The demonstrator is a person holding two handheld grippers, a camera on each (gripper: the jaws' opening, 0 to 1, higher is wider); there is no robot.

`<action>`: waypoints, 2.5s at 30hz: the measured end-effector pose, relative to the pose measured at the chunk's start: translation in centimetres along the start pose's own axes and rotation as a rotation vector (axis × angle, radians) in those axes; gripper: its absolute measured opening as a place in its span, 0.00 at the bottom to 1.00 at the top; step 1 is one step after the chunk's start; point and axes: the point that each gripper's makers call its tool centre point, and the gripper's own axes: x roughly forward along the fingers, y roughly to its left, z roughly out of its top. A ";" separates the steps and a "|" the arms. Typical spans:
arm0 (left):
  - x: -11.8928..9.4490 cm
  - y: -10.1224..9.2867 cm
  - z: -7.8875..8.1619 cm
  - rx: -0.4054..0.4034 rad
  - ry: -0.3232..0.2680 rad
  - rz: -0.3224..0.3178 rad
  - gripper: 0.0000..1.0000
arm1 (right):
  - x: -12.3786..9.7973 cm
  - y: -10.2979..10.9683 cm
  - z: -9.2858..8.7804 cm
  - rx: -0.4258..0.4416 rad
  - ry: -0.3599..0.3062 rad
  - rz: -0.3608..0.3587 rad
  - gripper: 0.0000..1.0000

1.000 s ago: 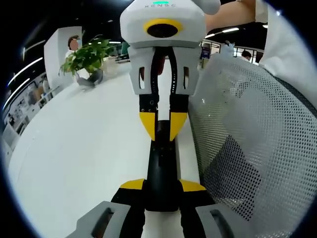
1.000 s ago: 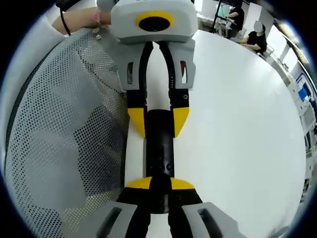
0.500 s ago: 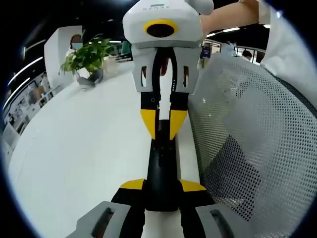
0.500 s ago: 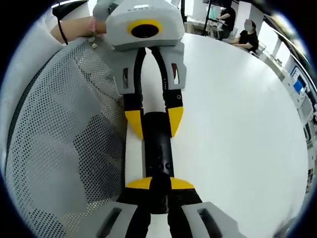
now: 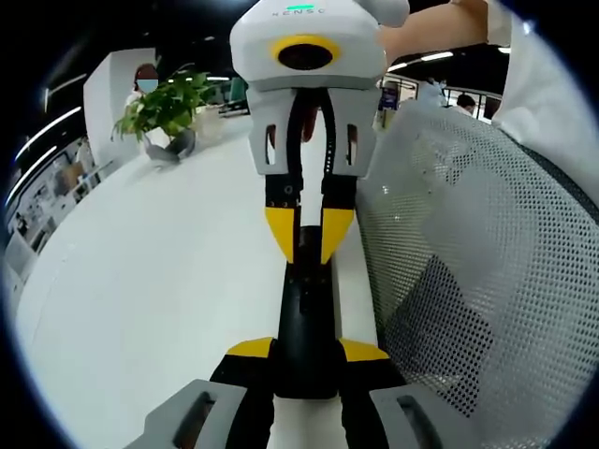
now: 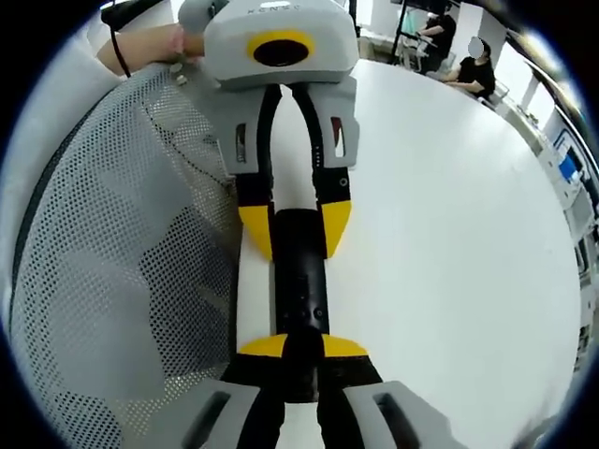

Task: Press the specified remote control buttons in sequence, fully releasing each button before pressing the next.

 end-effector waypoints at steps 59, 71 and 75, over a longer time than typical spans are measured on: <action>-0.2 -0.2 0.0 -0.005 -0.016 -0.002 0.25 | -0.3 0.1 -0.6 0.025 -0.055 -0.054 0.09; -0.2 -0.3 0.0 -0.009 -0.019 0.002 0.25 | -0.4 0.2 -0.8 0.026 -0.079 -0.058 0.07; -0.2 -0.3 0.0 -0.006 -0.017 0.000 0.25 | -0.3 0.2 -0.7 0.021 -0.065 -0.067 0.07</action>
